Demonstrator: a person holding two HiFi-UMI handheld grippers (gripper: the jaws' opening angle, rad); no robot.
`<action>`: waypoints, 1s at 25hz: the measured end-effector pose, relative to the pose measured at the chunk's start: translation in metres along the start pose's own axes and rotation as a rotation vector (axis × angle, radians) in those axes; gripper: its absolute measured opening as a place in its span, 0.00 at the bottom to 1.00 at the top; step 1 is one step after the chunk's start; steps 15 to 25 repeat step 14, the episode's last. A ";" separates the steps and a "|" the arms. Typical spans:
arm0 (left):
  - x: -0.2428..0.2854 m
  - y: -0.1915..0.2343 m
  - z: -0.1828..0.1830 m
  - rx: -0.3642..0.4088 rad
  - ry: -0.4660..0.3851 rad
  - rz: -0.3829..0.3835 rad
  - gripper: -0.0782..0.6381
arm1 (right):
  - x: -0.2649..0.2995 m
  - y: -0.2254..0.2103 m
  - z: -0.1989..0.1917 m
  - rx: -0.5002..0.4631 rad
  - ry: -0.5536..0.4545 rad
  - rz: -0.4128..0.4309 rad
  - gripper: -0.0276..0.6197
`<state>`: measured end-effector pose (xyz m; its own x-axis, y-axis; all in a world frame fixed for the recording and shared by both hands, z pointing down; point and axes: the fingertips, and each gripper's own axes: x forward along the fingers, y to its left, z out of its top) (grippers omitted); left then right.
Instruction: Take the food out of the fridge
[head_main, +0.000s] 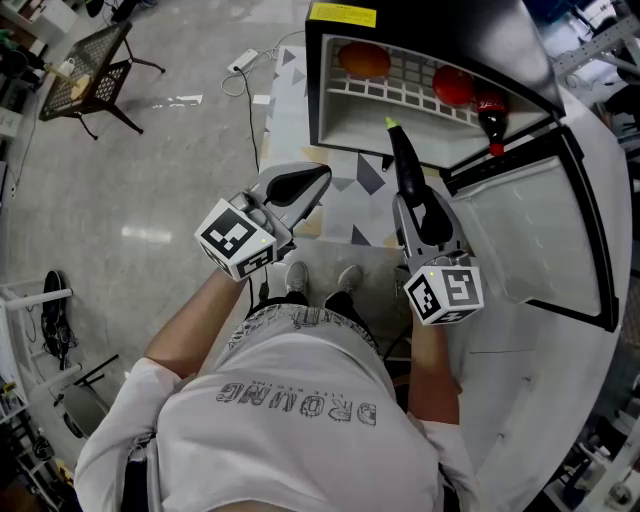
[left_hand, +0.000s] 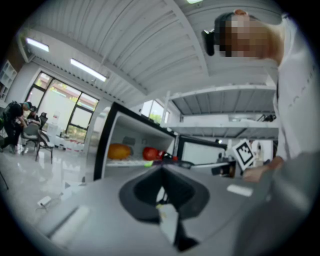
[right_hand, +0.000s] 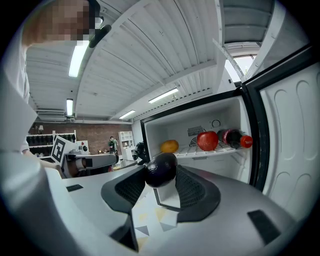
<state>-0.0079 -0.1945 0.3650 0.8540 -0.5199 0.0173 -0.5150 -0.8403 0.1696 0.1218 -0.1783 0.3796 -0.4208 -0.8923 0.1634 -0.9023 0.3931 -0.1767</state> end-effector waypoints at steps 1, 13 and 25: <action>0.001 0.000 0.000 0.000 0.000 0.000 0.12 | 0.000 0.000 0.000 0.001 0.000 0.001 0.32; 0.008 -0.002 -0.003 -0.005 0.000 0.001 0.12 | 0.001 -0.007 -0.003 0.003 0.010 0.004 0.32; 0.009 -0.002 -0.002 -0.005 0.000 0.001 0.12 | 0.001 -0.008 -0.003 0.002 0.011 0.004 0.32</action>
